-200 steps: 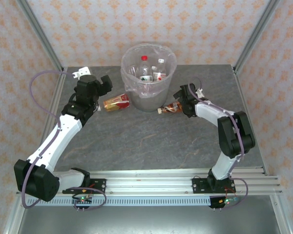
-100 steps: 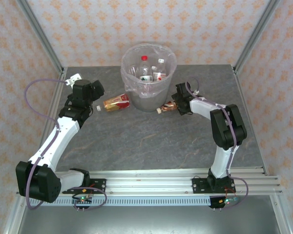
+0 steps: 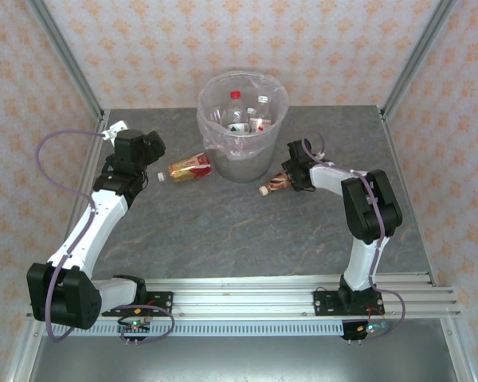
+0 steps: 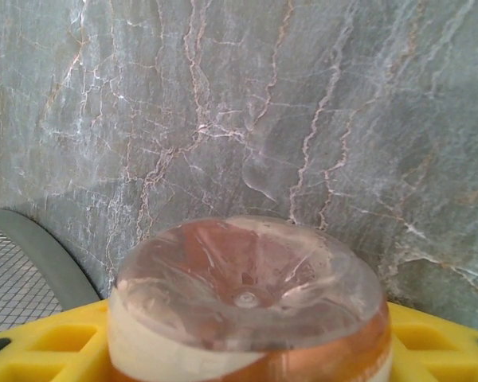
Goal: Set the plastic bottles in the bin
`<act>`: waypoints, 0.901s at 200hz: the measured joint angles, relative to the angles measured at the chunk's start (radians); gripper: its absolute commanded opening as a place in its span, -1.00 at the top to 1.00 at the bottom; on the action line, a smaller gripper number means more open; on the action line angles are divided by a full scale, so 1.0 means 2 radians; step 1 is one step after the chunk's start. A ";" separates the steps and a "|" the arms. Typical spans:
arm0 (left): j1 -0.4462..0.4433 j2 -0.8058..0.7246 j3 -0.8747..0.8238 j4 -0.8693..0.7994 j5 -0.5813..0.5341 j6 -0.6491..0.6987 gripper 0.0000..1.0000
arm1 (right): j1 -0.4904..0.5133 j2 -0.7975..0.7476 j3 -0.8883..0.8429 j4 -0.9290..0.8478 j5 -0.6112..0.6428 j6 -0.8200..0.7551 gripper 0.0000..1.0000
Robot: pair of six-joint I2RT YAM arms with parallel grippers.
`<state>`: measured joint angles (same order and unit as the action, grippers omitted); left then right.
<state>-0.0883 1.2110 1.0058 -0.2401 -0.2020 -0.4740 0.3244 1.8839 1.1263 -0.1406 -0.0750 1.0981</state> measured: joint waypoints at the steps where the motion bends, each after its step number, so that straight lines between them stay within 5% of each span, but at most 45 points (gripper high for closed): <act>1: 0.000 0.000 0.000 0.000 0.000 0.000 -1.00 | 0.000 -0.001 -0.001 0.000 0.000 0.000 -0.07; 103: 0.013 0.004 -0.010 0.001 0.017 -0.004 -1.00 | 0.000 -0.163 -0.108 0.072 0.032 -0.134 0.17; 180: 0.038 0.095 0.011 0.000 0.088 0.048 -1.00 | 0.000 -0.270 -0.023 0.095 0.026 -0.278 0.19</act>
<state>-0.0128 1.4010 1.0283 -0.2398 -0.0254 -0.3779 0.3244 1.3437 1.0794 0.0486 -0.0227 0.5430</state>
